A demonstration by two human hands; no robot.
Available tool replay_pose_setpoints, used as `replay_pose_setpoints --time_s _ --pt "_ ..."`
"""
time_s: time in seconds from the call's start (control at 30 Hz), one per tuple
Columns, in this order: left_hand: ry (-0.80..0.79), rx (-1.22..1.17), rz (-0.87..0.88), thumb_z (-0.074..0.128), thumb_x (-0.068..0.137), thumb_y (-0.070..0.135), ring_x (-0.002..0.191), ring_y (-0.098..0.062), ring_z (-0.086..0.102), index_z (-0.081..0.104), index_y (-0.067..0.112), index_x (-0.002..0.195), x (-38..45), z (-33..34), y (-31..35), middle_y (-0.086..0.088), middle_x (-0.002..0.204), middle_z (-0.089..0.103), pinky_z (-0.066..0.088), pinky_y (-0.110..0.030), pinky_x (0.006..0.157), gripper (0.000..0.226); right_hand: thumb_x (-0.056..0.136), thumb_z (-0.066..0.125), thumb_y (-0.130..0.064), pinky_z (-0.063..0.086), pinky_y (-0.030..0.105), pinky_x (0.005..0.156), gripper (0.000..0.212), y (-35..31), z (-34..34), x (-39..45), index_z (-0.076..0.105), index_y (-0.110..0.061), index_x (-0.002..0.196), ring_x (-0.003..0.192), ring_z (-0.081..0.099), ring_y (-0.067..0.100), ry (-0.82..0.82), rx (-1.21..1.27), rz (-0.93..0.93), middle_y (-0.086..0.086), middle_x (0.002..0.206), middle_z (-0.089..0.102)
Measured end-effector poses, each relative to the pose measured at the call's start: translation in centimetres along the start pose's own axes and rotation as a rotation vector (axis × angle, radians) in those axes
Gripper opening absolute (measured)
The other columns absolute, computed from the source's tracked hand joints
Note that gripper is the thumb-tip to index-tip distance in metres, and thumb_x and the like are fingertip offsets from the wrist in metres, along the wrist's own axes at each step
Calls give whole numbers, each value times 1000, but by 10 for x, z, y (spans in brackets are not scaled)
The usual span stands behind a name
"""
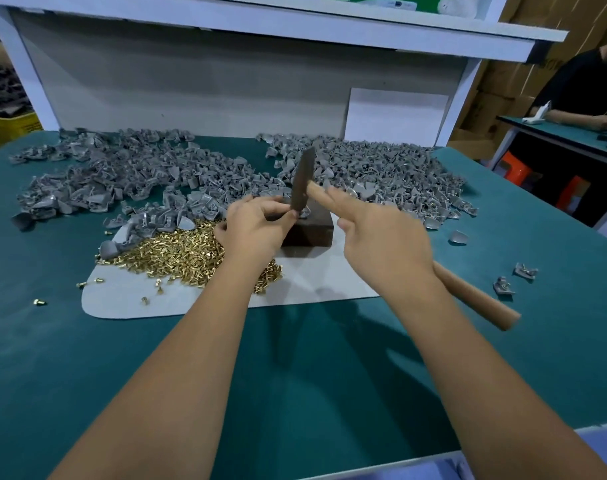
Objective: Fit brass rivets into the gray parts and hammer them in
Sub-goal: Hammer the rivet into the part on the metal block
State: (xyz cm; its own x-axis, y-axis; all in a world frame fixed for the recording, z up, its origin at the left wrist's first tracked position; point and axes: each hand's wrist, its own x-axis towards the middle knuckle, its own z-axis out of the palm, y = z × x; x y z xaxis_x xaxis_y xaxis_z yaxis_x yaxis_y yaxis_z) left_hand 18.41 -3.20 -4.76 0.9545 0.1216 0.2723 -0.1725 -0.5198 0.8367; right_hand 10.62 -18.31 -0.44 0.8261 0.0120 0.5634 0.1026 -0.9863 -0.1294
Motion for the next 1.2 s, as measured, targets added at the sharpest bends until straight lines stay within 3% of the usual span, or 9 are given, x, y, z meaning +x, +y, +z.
replay_pose_setpoints --time_s 0.17,0.3,0.4,0.63,0.83,0.9,1.0,1.1,1.2 --pt "-9 -8 -5 72 86 44 138 -11 35 68 50 79 -1 -2 1 28 119 62 12 -37 94 10 95 49 -27 42 33 66 39 3 -1 19 46 -42 132 90 63 29 -28 140 103 0 106 69" --pt "-30 -12 -3 69 88 45 136 -11 35 68 48 78 0 -3 -2 30 113 60 14 -36 93 10 97 42 -19 31 30 54 19 12 13 29 54 -26 111 72 53 25 38 255 336 2 87 62" --pt "-52 -72 -3 69 88 41 135 -13 36 66 47 73 4 -5 -4 29 110 57 17 -40 107 17 95 43 -16 22 29 48 9 23 24 23 52 -18 95 67 46 28 -32 204 457 2 75 53" --pt "-81 -170 -12 71 89 32 132 -18 44 66 46 70 6 -6 -5 25 112 61 27 -50 113 24 94 46 -19 30 32 61 12 29 41 11 52 -17 103 75 43 29 -172 143 507 2 80 47" --pt "-66 -124 -11 70 89 37 133 -16 42 65 47 70 4 -7 -3 28 108 59 24 -52 113 22 90 49 -14 26 29 52 15 26 39 9 45 -20 77 71 44 30 -153 -4 471 2 66 44" --pt "-65 -131 -9 70 88 37 132 -16 42 66 47 70 3 -7 -3 28 108 60 25 -52 113 21 93 50 -19 31 30 62 12 25 38 10 55 -21 82 82 48 32 -139 -34 436 10 86 54" --pt "-65 -178 -10 70 88 37 132 -18 44 68 46 71 2 -8 -2 24 110 63 29 -52 112 19 99 43 -39 34 35 72 38 25 40 11 66 -9 105 109 45 34 -149 -103 449 16 115 50" --pt "6 -87 47 70 88 39 134 -9 33 68 44 76 0 -8 2 26 109 62 14 -41 113 14 96 50 -33 36 34 80 29 19 43 12 66 -13 109 99 43 25 35 -30 325 7 104 52" --pt "62 1 207 71 88 39 130 -7 33 68 47 88 -3 -9 10 35 95 57 11 -35 103 8 92 55 -29 41 29 76 29 4 44 13 62 -22 119 92 48 13 87 375 206 -7 97 55"
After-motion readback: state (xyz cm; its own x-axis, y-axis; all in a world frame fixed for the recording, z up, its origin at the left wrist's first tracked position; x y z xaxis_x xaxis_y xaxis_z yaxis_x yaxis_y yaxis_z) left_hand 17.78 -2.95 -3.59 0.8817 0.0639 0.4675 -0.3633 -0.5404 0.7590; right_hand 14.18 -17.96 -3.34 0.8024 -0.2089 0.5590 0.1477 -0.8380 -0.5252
